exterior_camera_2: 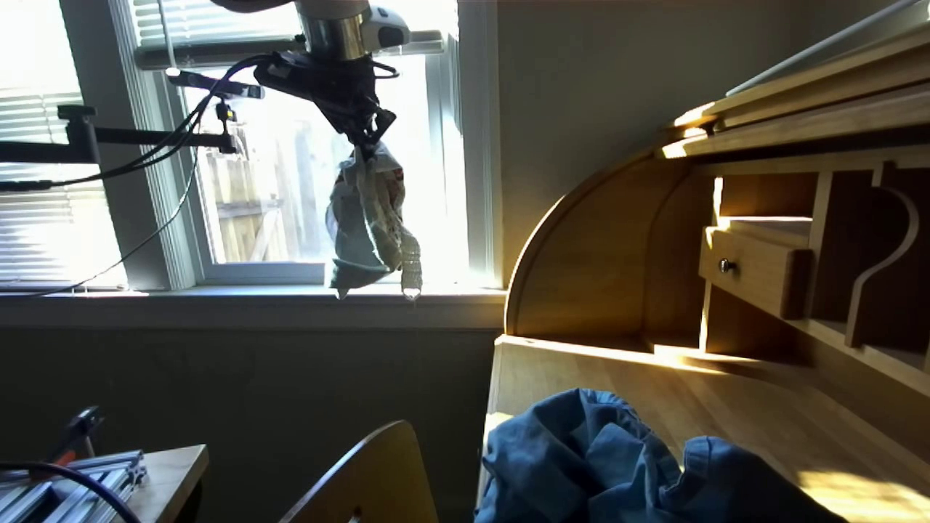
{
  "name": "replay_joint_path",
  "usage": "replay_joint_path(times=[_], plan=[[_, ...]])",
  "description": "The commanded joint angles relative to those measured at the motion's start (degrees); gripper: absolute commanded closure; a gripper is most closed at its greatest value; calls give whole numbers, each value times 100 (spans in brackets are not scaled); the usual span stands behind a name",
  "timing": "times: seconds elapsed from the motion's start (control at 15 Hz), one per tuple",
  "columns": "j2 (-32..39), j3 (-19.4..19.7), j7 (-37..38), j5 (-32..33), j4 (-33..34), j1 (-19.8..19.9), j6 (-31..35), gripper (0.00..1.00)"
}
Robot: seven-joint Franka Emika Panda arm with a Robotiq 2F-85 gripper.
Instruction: Use the white and red towel to wipe the window.
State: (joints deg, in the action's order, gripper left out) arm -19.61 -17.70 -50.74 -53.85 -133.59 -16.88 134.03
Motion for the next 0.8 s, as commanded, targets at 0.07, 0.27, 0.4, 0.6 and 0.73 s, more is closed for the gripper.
replay_joint_path(times=[0.07,0.27,0.4,0.6,0.73], plan=[[109,87,141,138,25,-127,136,97],[294,115,395,281,38,-22,239,97],[429,160,605,452,53,60,385,98],[670,264,955,755,124,157,604,98],[854,320,1319,1088,202,227,709,98]])
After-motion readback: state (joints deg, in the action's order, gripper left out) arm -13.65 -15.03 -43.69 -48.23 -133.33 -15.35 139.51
